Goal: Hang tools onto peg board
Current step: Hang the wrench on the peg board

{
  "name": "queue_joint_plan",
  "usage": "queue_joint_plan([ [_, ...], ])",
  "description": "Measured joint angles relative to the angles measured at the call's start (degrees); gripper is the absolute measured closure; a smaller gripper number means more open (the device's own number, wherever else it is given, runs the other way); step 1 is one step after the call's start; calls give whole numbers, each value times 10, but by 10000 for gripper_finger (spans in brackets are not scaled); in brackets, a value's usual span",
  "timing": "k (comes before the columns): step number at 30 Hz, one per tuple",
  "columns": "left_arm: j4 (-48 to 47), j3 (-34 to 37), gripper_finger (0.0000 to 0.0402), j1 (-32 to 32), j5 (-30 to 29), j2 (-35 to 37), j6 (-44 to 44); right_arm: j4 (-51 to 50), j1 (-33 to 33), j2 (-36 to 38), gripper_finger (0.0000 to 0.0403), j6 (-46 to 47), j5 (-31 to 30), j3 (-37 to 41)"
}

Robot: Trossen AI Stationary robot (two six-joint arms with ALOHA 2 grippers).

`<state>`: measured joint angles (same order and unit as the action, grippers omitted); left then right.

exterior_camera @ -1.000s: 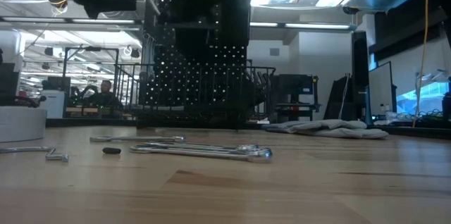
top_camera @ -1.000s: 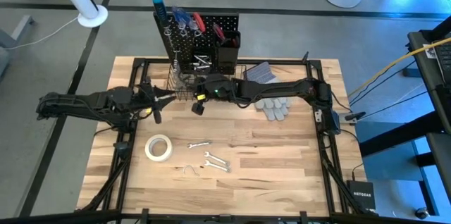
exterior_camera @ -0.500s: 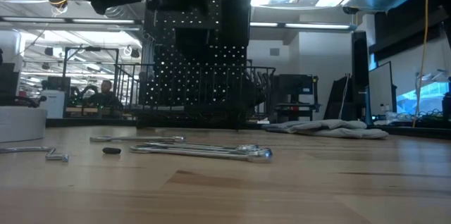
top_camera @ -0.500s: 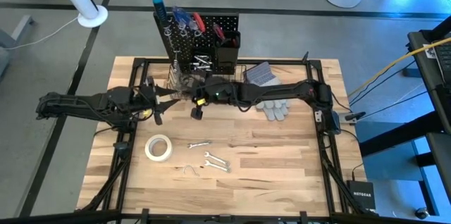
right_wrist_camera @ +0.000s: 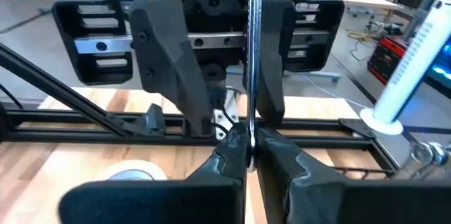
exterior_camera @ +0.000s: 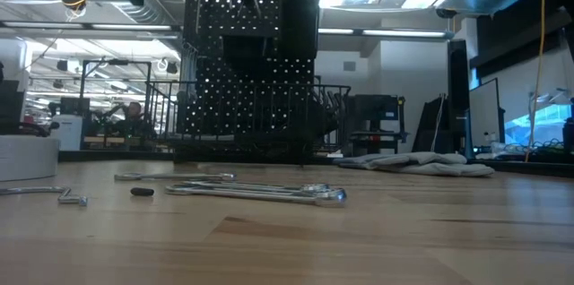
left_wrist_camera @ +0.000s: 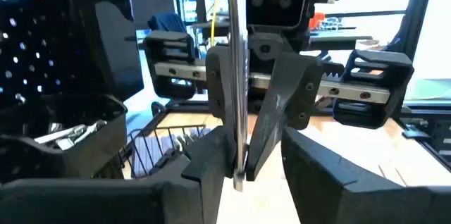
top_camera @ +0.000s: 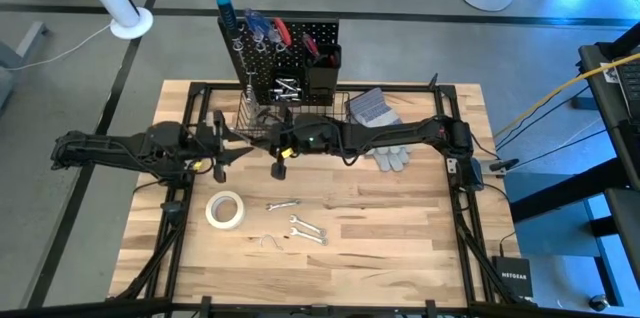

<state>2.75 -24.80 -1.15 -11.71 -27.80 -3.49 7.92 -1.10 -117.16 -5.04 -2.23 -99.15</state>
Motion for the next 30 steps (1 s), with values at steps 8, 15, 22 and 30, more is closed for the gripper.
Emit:
queue_joint_plan([
  [8,33,0,329,0,1,2,-26,19,0,0,384,0,19,0],
  [15,34,0,380,0,2,9,-28,33,0,-1,384,0,29,0],
  [22,34,0,395,0,2,16,-36,39,0,-1,384,-1,34,0],
  [30,-129,-45,398,0,-54,10,-23,-42,-2,8,348,6,20,1],
])
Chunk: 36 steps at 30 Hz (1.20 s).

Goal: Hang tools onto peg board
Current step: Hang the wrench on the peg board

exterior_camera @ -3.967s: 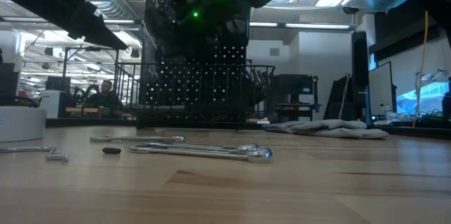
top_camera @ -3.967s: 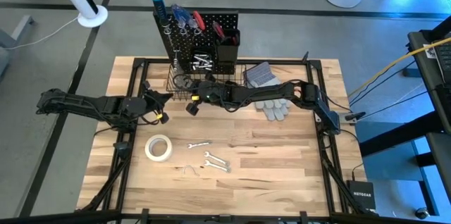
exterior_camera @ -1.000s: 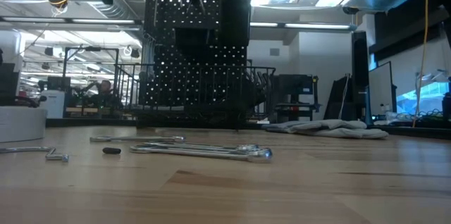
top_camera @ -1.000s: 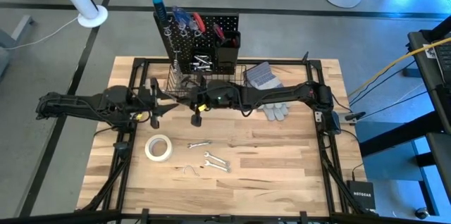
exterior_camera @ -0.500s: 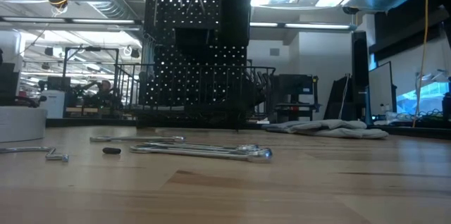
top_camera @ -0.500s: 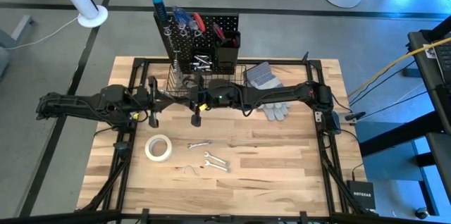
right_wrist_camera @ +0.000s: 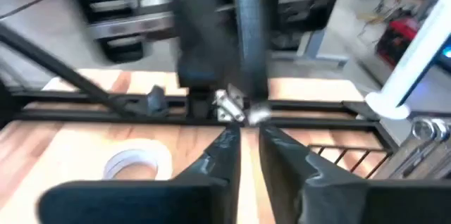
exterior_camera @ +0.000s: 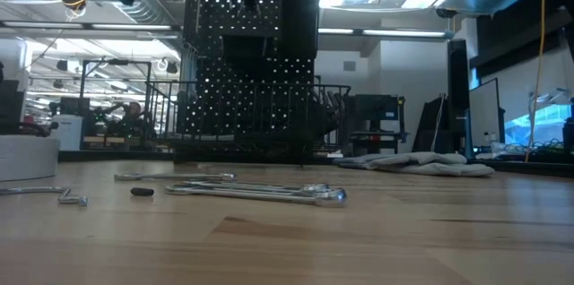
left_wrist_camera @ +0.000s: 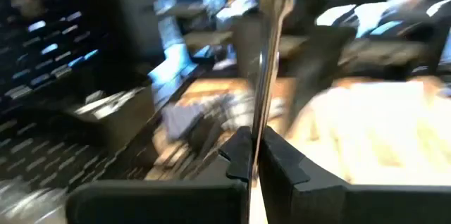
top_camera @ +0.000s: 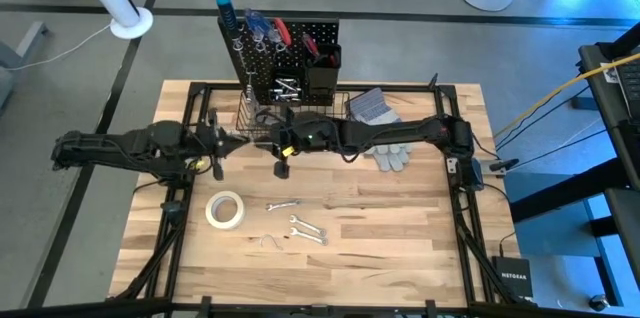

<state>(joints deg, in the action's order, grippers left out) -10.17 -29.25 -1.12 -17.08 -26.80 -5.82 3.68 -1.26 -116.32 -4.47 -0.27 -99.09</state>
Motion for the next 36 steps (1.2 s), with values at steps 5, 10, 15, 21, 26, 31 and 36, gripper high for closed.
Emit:
queue_joint_plan([
  [5,-167,-83,398,1,-69,-23,42,-142,3,51,305,0,9,-1],
  [10,-253,-135,398,21,-94,-77,57,-282,2,88,284,2,-2,-1],
  [15,-289,-158,398,73,-93,-171,48,-366,2,89,282,3,-21,1],
  [21,-246,-168,398,131,-41,-228,9,-358,13,86,282,7,-17,63],
  [26,-228,-166,398,166,-26,-217,-2,-293,23,88,281,14,-17,148],
  [31,-147,-99,398,192,32,-172,8,-241,28,88,281,22,-16,196],
  [36,-73,-27,398,226,64,-147,8,-222,27,88,281,27,-17,198],
])
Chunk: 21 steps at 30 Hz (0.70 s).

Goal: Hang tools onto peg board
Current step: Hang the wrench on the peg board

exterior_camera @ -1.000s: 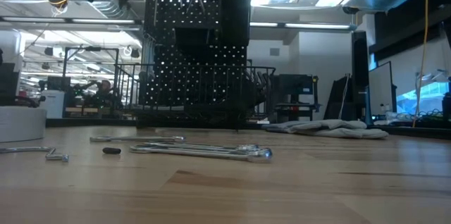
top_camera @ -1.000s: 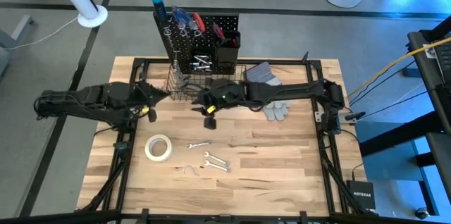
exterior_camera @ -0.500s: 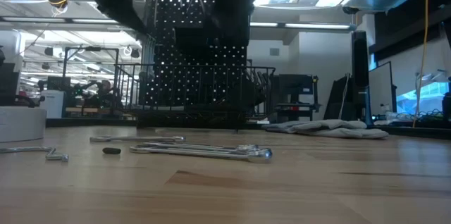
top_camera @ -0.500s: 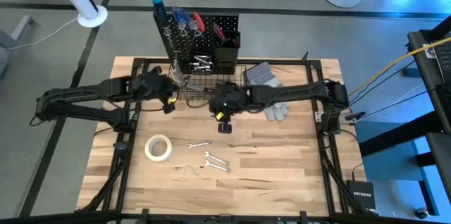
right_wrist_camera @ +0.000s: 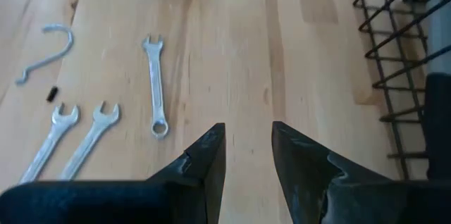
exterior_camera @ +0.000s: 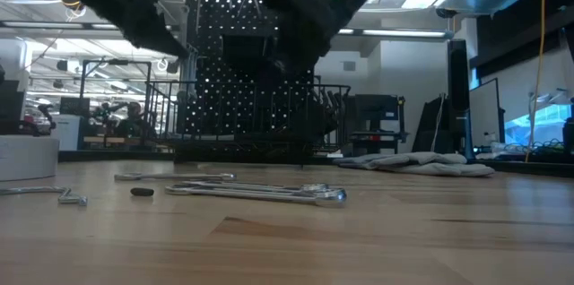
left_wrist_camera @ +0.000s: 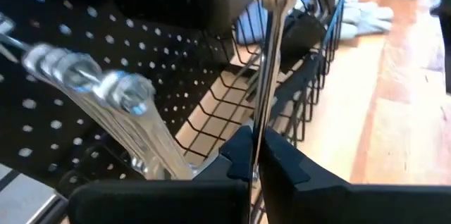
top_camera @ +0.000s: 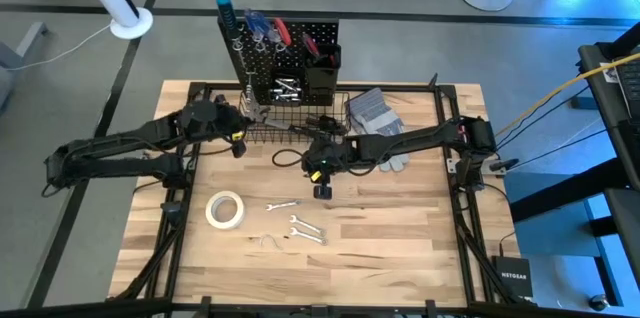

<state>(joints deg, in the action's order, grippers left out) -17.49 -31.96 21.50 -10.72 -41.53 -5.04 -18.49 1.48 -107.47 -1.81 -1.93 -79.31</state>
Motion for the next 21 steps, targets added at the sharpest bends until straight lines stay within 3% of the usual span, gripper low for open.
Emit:
queue_joint_plan([
  [6,35,47,398,34,11,13,-28,12,0,0,281,1,0,0],
  [21,77,73,398,121,140,7,5,12,1,1,281,7,0,0],
])
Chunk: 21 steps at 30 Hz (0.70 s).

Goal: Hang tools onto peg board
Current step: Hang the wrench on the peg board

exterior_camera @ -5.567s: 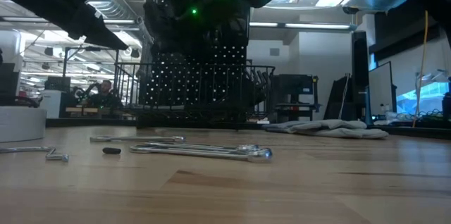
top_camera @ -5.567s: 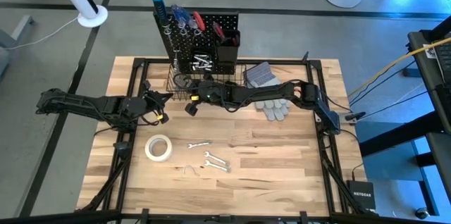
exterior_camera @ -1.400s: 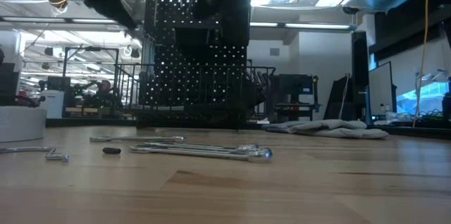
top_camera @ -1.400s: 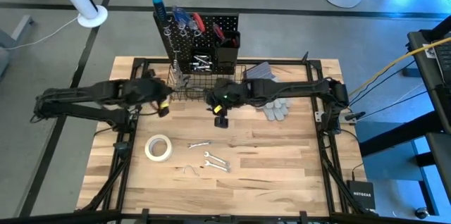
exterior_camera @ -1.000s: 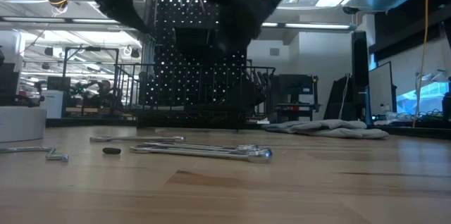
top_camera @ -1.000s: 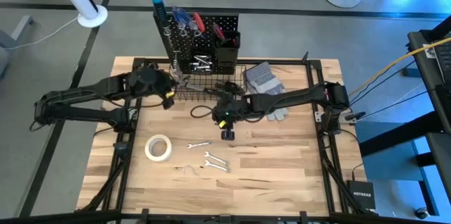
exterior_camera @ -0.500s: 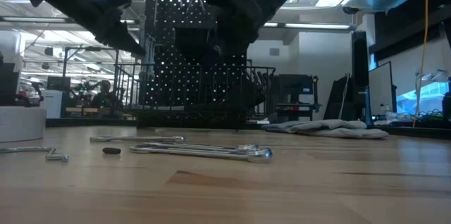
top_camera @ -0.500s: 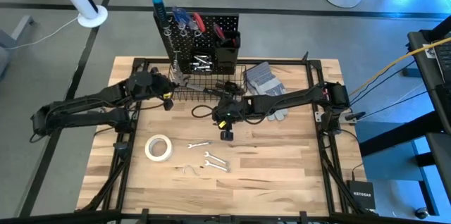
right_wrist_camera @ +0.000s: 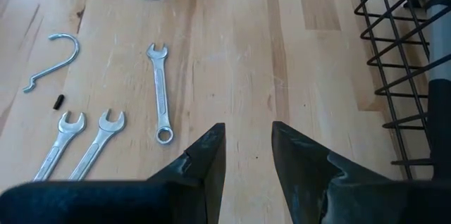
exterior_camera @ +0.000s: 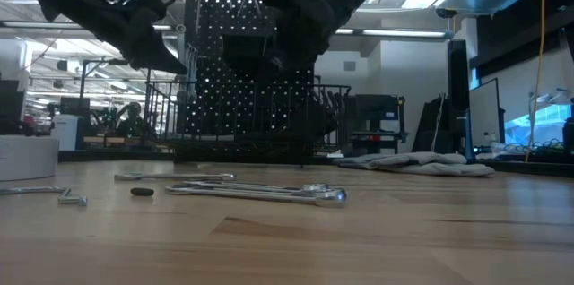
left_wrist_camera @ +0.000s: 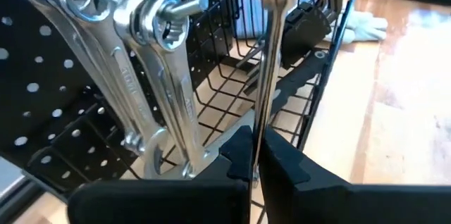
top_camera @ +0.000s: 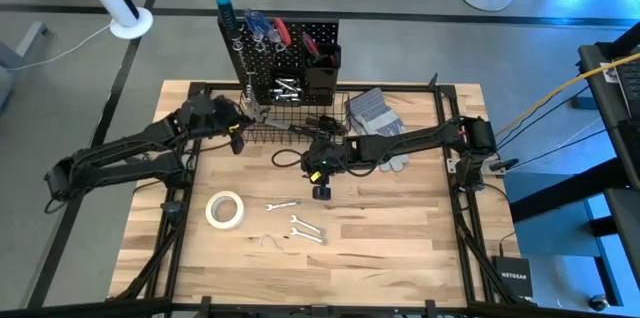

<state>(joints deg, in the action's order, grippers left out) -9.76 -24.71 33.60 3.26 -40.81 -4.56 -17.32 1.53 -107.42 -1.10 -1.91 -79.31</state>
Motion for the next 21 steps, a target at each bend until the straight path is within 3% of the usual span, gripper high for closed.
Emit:
queue_joint_plan([
  [14,34,0,398,14,18,-64,14,-1,0,0,281,0,0,0],
  [21,44,0,398,20,28,-48,32,-10,0,0,281,8,0,0],
])
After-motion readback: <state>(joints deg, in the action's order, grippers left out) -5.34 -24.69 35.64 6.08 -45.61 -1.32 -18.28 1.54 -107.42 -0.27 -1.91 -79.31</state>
